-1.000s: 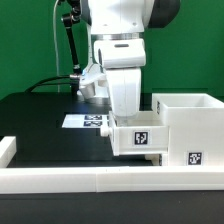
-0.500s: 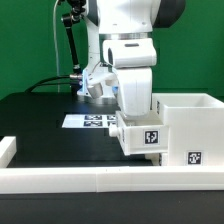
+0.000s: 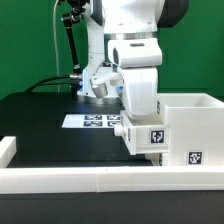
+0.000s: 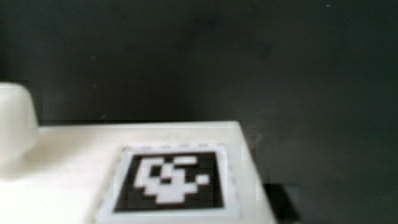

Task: Assemble drawer

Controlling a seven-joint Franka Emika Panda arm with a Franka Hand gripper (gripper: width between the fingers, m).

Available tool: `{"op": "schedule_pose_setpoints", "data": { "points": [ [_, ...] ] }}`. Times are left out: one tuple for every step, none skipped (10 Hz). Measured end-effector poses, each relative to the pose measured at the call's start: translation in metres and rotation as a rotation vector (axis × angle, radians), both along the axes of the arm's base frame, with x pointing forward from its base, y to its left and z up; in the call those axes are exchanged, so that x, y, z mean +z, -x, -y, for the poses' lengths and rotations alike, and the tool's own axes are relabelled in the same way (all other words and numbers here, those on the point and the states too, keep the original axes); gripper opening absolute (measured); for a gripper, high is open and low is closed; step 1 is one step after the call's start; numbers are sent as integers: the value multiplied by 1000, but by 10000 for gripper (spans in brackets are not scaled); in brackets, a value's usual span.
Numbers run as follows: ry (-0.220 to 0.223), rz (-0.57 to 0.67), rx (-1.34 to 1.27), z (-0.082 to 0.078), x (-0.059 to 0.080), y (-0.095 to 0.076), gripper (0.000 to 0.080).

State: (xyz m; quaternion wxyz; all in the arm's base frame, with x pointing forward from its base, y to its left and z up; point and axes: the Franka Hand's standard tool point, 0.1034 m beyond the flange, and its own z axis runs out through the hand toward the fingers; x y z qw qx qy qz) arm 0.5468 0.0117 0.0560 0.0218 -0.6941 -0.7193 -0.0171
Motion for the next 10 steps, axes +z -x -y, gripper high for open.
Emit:
{"op": "schedule_pose_setpoints", "data": {
  "points": [
    [2,6,-10,4,4,-1,278],
    [4,13,-21,3,9,-3,278],
    [4,21,-24,-1,14,-5,467],
    [7,20,-26,-3,21,-7,467],
    [11,21,-23,-3,29,-8,611],
    [18,10,-23,-1,37,-10,611],
    [23,5,-22,3,45,-14,643],
    [27,-1,-27,12,48,-18,648],
    [29,-16,-16,22,49,-22,649],
    [26,-26,-17,33,50,-35,649]
  ]
}}
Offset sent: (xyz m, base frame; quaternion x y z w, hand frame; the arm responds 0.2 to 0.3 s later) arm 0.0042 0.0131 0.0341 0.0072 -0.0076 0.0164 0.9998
